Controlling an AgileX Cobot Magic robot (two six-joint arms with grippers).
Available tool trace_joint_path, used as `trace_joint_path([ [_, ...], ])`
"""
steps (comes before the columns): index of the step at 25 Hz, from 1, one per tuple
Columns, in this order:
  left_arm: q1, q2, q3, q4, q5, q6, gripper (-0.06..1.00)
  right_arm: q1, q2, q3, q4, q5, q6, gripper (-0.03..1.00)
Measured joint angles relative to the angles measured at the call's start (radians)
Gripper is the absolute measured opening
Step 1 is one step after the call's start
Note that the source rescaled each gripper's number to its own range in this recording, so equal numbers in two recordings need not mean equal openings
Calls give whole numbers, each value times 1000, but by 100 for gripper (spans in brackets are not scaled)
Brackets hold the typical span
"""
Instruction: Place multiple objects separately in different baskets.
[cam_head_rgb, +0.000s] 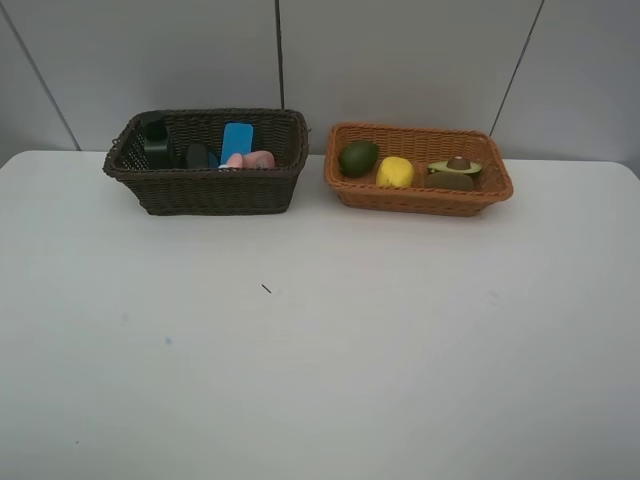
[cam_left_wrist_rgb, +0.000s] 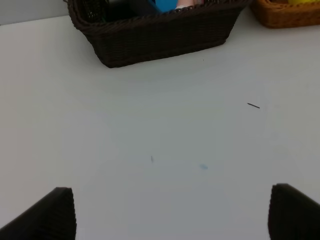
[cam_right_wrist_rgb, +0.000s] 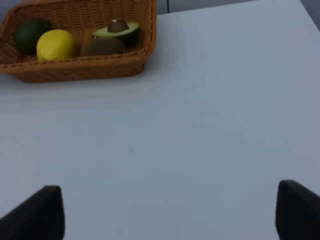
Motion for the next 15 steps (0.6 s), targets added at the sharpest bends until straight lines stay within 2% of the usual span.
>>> trace_joint_path([
  [4, 0, 0, 0, 0, 0, 0, 99, 3, -16, 12, 9, 12, -24, 100],
  [10, 0, 0, 0, 0, 0, 0, 99, 3, -17, 47, 70, -78, -78, 100],
  [15, 0, 0, 0, 0, 0, 0, 99, 3, -17, 59, 84, -95, -100, 100],
])
